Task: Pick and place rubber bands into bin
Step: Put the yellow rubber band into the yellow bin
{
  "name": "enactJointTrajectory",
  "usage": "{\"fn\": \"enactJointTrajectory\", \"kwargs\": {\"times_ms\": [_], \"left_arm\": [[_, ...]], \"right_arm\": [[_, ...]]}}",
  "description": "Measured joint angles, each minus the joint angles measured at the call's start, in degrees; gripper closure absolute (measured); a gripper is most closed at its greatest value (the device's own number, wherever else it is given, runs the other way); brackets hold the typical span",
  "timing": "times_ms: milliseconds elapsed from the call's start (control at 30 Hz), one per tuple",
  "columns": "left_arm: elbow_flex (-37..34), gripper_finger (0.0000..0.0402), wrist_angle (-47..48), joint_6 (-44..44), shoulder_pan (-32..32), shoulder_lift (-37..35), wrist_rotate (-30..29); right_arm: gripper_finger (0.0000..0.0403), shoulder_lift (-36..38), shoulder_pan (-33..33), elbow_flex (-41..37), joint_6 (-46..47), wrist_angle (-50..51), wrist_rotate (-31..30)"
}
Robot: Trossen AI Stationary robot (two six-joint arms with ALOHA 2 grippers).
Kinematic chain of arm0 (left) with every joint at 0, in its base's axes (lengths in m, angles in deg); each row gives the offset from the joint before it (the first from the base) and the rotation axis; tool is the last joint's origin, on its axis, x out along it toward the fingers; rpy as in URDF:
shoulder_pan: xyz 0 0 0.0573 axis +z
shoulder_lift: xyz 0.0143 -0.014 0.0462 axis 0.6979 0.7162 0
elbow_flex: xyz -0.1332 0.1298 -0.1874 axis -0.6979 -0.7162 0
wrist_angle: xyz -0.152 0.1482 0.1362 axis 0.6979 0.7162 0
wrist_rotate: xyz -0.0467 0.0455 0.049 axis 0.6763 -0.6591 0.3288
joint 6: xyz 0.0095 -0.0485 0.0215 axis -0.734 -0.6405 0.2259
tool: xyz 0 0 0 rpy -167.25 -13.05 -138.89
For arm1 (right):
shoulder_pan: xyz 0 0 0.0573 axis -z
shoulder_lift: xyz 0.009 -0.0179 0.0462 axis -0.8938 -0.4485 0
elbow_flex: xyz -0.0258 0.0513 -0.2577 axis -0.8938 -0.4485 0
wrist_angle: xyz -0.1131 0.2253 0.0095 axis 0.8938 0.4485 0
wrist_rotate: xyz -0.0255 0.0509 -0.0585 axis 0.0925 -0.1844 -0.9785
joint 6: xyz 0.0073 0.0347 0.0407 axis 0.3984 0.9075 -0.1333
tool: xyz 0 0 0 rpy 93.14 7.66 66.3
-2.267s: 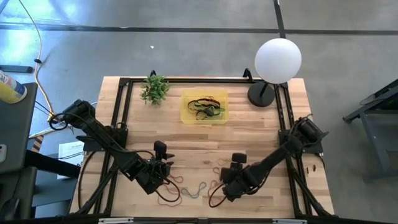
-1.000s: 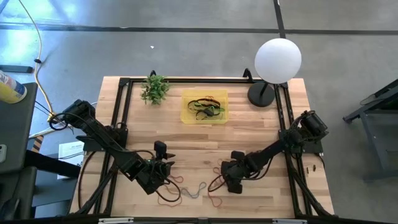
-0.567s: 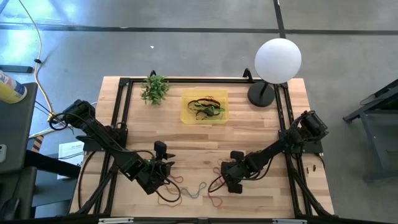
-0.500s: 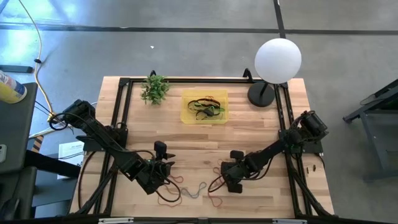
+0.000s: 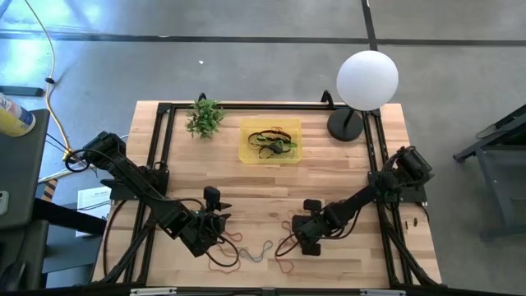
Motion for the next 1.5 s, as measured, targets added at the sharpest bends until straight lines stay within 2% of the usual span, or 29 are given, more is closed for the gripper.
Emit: {"fn": "enactJointTrajectory", "kwargs": {"times_ms": [300, 600, 700, 833, 1100, 1233, 1367, 1500], "left_arm": [[0.0, 0.0257, 0.0, -0.02, 0.0, 0.0, 0.0], [0.0, 0.0257, 0.02, -0.02, 0.0, 0.0, -0.18], [0.0, 0.0257, 0.02, -0.04, 0.0, 0.0, -0.24], [0.0, 0.0257, 0.0, -0.07, 0.0, 0.0, -0.26], [0.0, 0.0257, -0.02, -0.09, 0.0, 0.0, -0.42], [0.0, 0.0257, -0.21, -0.13, 0.04, 0.0, -0.42], [0.0, 0.0257, -0.25, -1.08, 0.04, 0.0, -0.44], [0.0, 0.0257, -0.24, -2.11, 0.04, 0.0, -0.44]], "right_arm": [[0.0402, 5.68, 0.09, -0.17, -0.85, 4.33, -5.78], [0.04, 5.76, 0.34, -0.15, -0.59, 5.54, -7.42], [0.0391, 5.78, 0.93, -0.6, -0.63, 4.94, -6.22], [0.036, 5.78, 1.48, -2.06, -1.77, 3.71, -3.46], [0.0258, 5.93, 1.74, -2.89, -6.33, 2.86, -2.51], [0.0222, 5.98, 2.98, -2.89, -8.86, 2.94, 0.1], [0.0214, 6.0, 4.98, -2.84, -12.01, 2.94, 3.42], [0.0231, 5.99, 6.94, -2.82, -14.38, 2.94, 6.26]]}}
